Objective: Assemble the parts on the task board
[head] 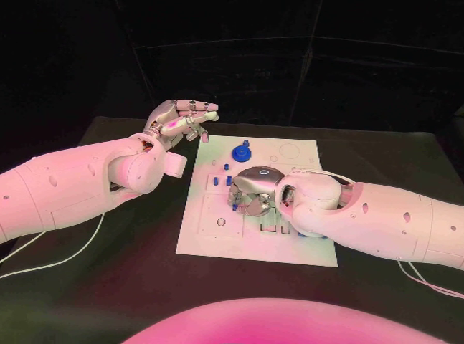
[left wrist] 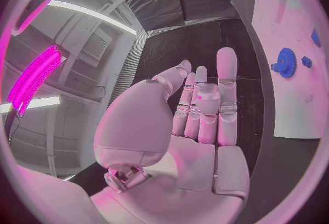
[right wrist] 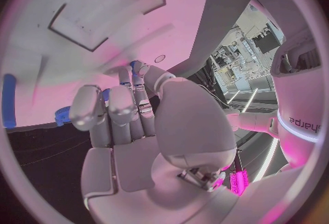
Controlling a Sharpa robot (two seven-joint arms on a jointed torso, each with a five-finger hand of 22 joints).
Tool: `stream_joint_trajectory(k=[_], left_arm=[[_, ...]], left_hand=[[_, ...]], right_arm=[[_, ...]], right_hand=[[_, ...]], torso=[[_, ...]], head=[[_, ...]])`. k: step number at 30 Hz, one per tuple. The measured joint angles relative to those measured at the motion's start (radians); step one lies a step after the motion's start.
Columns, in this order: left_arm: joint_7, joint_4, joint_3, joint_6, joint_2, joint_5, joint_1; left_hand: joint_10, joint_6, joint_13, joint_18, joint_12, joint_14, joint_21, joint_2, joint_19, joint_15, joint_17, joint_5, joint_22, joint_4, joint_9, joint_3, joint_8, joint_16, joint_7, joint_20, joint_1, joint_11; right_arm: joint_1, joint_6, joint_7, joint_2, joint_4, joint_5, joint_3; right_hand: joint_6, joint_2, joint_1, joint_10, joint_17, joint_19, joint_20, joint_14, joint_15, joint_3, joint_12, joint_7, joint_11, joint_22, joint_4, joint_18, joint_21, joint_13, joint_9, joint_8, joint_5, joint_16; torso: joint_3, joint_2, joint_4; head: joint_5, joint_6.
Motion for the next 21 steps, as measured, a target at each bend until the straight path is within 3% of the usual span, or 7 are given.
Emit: stream_joint_trajectory(k=[4,7,10,16,21], left_arm=[[-0.001,-0.001,0.000,0.002,0.000,0.000,0.000],[-0.003,-0.002,0.000,0.003,-0.001,0.000,0.000],[-0.003,-0.003,0.000,0.005,-0.001,0.000,0.000],[-0.005,-0.005,0.000,0.007,-0.004,0.000,0.000],[-0.006,-0.007,0.000,0.008,-0.006,0.000,0.000]], left_hand=[[0.000,0.000,0.000,0.000,0.000,0.000,0.000,0.000,0.000,0.000,-0.001,0.000,0.000,0.000,0.000,0.000,0.000,0.000,0.000,0.000,0.000,0.000],[0.000,0.000,0.000,0.000,0.000,0.000,0.000,0.000,0.000,0.000,-0.001,0.000,0.000,0.000,0.000,0.000,0.000,0.000,0.000,0.000,0.000,0.000],[0.000,0.000,0.000,0.000,0.000,0.000,0.000,0.000,0.000,0.000,-0.002,0.000,0.000,0.001,0.000,-0.001,0.000,0.000,0.000,0.000,0.000,0.000],[0.000,0.000,0.000,0.000,0.000,0.000,0.000,0.000,0.000,0.000,-0.002,0.000,-0.001,0.003,0.000,-0.003,0.000,0.000,0.000,0.000,0.000,0.000],[0.000,0.000,0.000,0.000,0.000,0.000,0.000,0.000,0.000,0.000,-0.002,0.000,-0.001,0.003,0.000,-0.003,0.000,0.000,0.000,0.000,0.000,0.000]], right_arm=[[0.000,-0.011,-0.001,-0.003,0.000,-0.001,0.000],[0.000,-0.029,0.001,-0.013,0.006,-0.001,0.000],[0.000,-0.049,0.003,-0.027,0.018,0.000,0.000],[0.001,-0.100,0.011,-0.112,0.095,0.011,0.001],[0.034,-0.112,0.007,-0.187,0.145,0.031,0.002]], right_hand=[[-0.050,-0.014,-0.014,-0.058,-0.032,-0.033,0.013,-0.004,0.017,-0.024,-0.019,0.019,0.019,-0.044,0.004,0.000,-0.024,-0.001,-0.002,0.000,-0.005,-0.011],[-0.065,-0.015,-0.015,-0.079,-0.049,-0.045,0.022,-0.007,0.020,-0.036,-0.019,0.030,0.026,-0.067,0.005,0.000,-0.035,-0.001,-0.002,0.000,-0.005,-0.015],[-0.070,-0.015,-0.015,-0.082,-0.052,-0.045,0.022,-0.010,0.023,-0.044,-0.019,0.026,0.029,-0.072,0.005,0.000,-0.035,0.001,-0.002,0.000,-0.005,-0.015],[-0.070,-0.015,-0.015,-0.081,-0.049,-0.045,0.022,-0.011,0.024,-0.055,0.000,0.026,0.029,-0.069,0.011,0.000,-0.035,0.003,-0.001,0.000,-0.004,-0.015],[-0.075,-0.015,-0.015,-0.078,-0.051,-0.045,0.022,-0.011,0.024,-0.064,0.012,0.021,0.025,-0.068,0.012,0.000,-0.035,0.004,0.000,0.000,0.001,-0.015]], torso=[[0.0002,0.000,0.0000],[0.0004,0.000,0.0000],[0.0005,0.000,0.0001],[0.0008,0.000,0.0000],[0.0008,-0.001,-0.0016]], head=[[0.000,0.001],[0.001,0.002],[0.001,0.004],[0.000,0.008],[-0.009,0.014]])
